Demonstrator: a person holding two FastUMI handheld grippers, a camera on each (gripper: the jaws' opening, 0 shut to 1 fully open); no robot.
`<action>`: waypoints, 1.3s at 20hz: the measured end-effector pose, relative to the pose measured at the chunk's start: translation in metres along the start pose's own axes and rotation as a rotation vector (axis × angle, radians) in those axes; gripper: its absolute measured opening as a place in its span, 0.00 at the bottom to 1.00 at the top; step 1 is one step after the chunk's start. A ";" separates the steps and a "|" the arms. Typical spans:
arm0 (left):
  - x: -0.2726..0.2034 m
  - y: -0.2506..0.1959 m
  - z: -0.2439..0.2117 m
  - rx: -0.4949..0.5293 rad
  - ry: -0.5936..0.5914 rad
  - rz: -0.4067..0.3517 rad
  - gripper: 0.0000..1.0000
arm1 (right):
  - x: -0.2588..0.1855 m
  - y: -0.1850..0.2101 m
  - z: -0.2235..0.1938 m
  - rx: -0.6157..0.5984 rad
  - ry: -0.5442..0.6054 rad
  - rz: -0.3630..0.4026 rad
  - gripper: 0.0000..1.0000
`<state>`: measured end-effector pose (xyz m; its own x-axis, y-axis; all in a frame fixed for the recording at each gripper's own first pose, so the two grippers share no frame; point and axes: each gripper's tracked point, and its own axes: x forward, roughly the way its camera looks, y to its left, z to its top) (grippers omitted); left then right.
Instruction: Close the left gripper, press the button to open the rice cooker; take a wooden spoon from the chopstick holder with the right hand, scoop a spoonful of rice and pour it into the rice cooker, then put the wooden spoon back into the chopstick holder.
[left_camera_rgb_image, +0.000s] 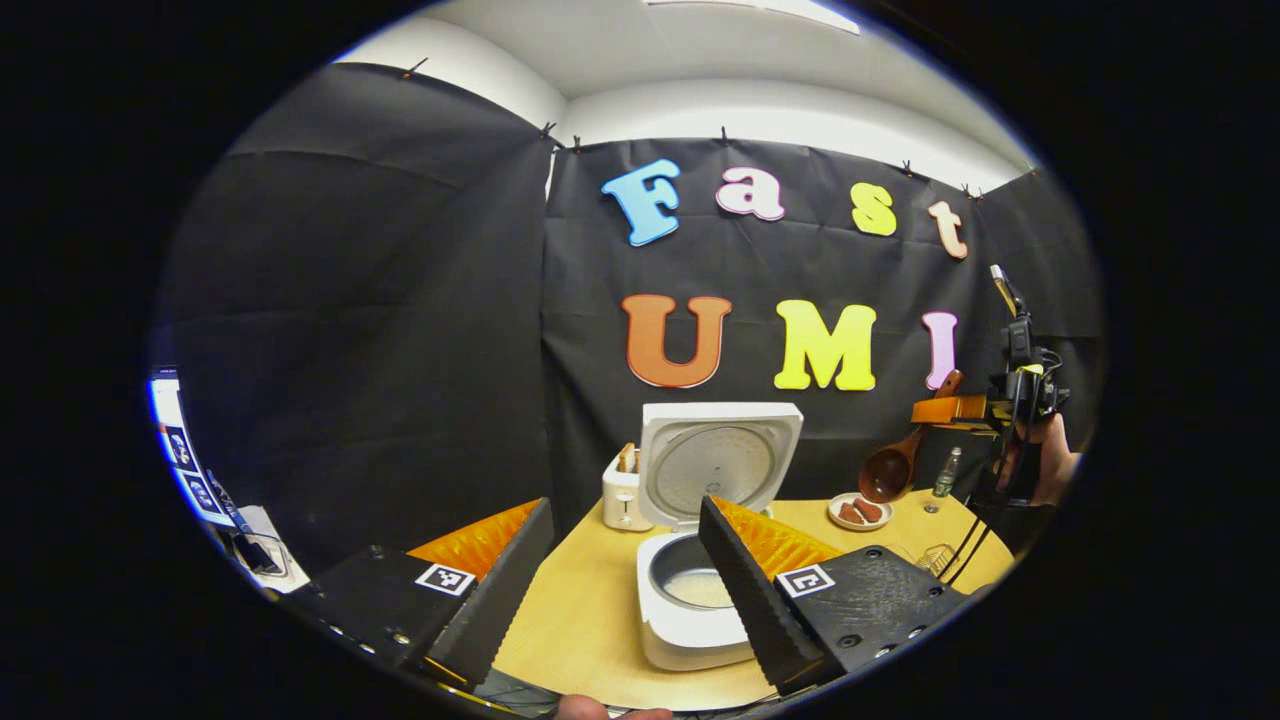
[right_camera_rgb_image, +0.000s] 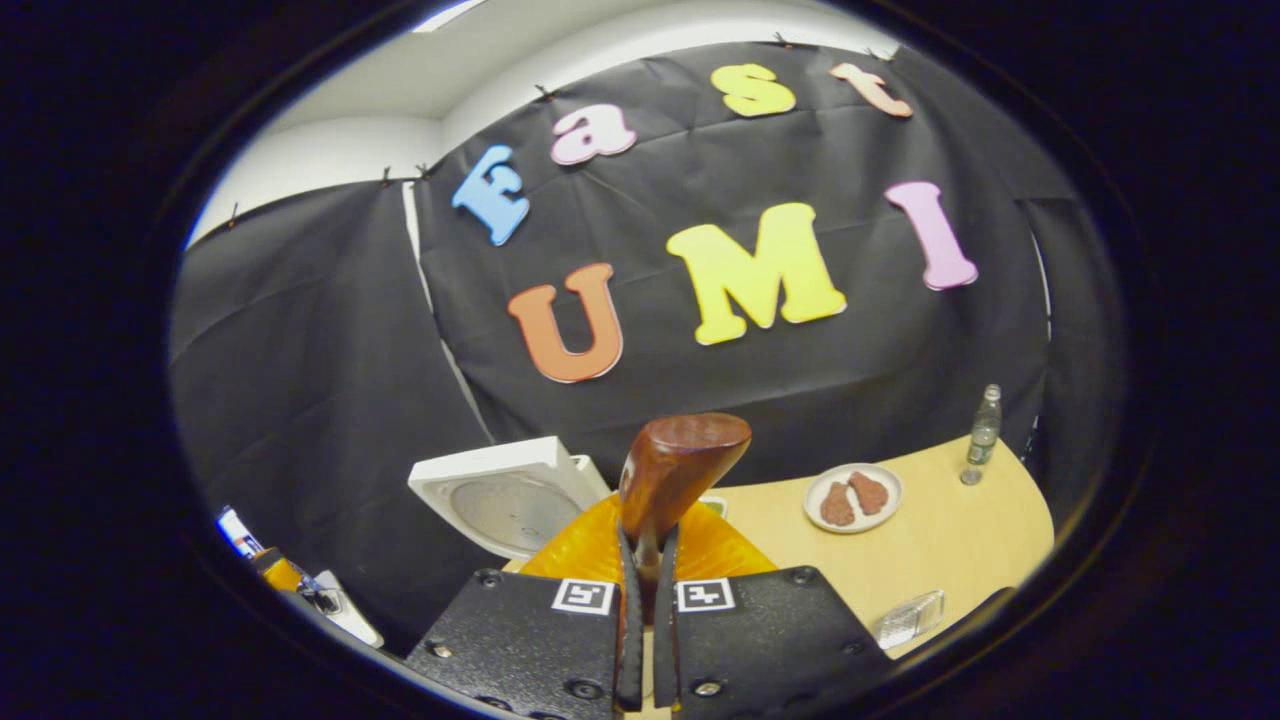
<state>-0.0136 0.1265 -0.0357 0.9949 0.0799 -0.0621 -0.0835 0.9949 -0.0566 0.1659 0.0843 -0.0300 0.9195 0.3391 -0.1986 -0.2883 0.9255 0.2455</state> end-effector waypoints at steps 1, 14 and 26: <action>0.002 -0.012 0.001 -0.001 -0.002 -0.016 0.94 | -0.009 -0.022 0.003 0.002 -0.005 -0.030 0.09; 0.031 -0.145 0.009 -0.006 0.003 -0.172 0.94 | -0.077 -0.228 -0.022 0.083 0.034 -0.290 0.10; 0.043 -0.165 0.007 -0.035 0.056 -0.133 0.94 | -0.037 -0.278 -0.123 0.101 0.174 -0.320 0.10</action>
<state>0.0437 -0.0338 -0.0222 0.9926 -0.0573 -0.1071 0.0462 0.9936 -0.1027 0.1791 -0.1653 -0.2077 0.8972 0.0672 -0.4364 0.0417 0.9711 0.2352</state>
